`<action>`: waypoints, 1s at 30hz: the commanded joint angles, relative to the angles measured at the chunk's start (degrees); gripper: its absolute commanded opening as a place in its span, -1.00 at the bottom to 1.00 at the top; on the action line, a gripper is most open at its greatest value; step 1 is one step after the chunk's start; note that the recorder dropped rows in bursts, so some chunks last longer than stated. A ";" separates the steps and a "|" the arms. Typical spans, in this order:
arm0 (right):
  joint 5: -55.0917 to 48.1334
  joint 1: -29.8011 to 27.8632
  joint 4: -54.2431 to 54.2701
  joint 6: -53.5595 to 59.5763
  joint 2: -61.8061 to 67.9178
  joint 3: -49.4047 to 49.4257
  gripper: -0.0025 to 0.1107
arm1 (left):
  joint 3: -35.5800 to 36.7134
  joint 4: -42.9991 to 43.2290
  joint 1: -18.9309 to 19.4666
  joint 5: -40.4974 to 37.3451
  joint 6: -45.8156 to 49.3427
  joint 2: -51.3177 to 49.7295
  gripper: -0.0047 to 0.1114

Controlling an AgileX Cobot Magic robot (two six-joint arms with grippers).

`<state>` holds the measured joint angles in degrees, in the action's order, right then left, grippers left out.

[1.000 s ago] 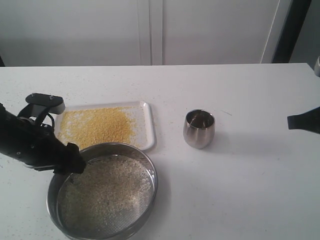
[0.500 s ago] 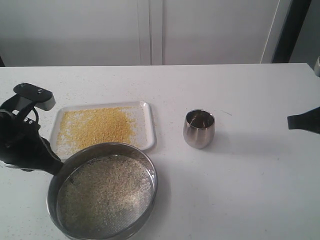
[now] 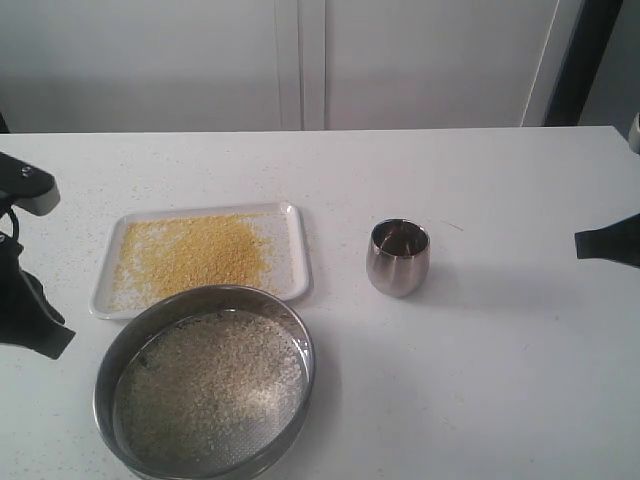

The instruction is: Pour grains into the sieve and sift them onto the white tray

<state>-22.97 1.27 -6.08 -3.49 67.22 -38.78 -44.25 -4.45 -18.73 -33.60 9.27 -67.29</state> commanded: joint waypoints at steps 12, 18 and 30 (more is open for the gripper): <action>0.40 -0.31 0.06 -0.08 -0.25 0.22 -0.96 | 2.39 1.12 -0.22 -3.50 -7.75 14.29 -0.92; 0.40 -0.31 0.06 -0.08 -0.25 0.22 -0.96 | 2.39 1.32 -0.22 -3.49 -6.47 14.28 -0.92; 0.40 -0.31 0.06 -0.08 -0.25 0.22 -0.96 | 2.39 2.52 2.30 -1.04 -4.57 28.64 -0.92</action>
<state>-22.97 1.27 -6.08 -3.49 67.22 -38.78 -42.17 -1.97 -17.64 -34.38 4.59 -42.04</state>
